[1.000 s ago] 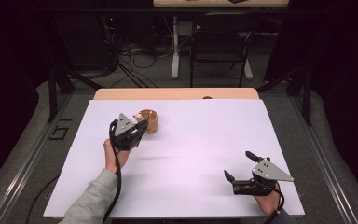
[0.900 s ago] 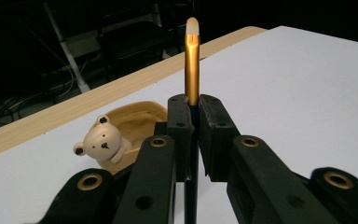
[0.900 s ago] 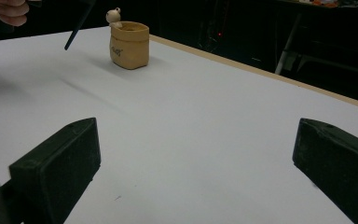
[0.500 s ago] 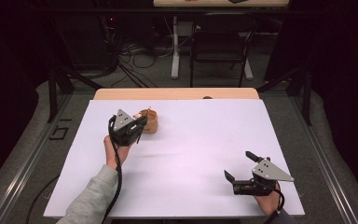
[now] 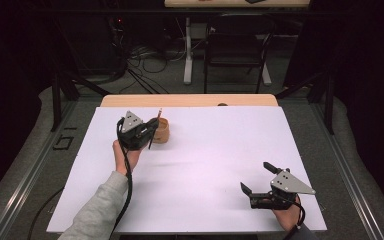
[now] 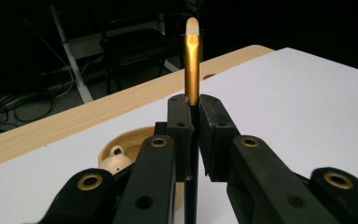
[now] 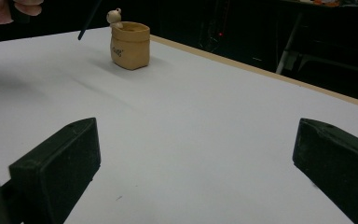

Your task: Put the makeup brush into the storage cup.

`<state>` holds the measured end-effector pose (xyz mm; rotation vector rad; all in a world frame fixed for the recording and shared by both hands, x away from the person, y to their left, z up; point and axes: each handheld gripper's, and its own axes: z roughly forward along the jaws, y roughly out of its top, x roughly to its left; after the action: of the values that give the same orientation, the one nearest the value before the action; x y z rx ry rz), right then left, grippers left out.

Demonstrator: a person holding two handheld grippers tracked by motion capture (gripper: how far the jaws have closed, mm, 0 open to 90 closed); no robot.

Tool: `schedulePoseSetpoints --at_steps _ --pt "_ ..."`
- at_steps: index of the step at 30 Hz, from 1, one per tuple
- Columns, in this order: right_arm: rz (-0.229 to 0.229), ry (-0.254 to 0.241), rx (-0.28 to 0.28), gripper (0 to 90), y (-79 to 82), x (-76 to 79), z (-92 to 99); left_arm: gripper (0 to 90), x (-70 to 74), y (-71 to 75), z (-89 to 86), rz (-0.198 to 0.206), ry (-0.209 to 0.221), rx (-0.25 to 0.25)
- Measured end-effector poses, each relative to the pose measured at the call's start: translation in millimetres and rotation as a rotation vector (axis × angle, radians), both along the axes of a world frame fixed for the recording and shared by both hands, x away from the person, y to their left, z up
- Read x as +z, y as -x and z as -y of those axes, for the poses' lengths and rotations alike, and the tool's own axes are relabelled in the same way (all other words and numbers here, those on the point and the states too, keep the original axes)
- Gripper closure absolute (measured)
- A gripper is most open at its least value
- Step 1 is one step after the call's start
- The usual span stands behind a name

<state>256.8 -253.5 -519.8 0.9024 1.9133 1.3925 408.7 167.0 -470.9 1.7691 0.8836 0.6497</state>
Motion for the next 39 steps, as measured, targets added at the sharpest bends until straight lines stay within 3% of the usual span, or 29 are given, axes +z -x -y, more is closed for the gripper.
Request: schedulePoseSetpoints --at_steps 13,20,24,39 --pt "-0.002 -0.001 0.001 0.4 -0.2 -0.1 0.0 83.6 12.9 -13.9 11.2 0.008 0.011 0.0" --pt "0.002 -0.008 0.004 0.4 -0.2 -0.2 0.7 83.6 21.1 -24.8 9.6 0.001 0.068 0.009" --pt "0.005 -0.004 0.008 0.4 0.0 -0.1 -0.2 83.6 24.1 -29.2 8.1 0.0 0.071 0.016" --pt "0.001 -0.004 0.009 0.4 -0.2 0.0 0.3 83.7 24.9 -40.3 5.2 -0.012 0.089 0.033"
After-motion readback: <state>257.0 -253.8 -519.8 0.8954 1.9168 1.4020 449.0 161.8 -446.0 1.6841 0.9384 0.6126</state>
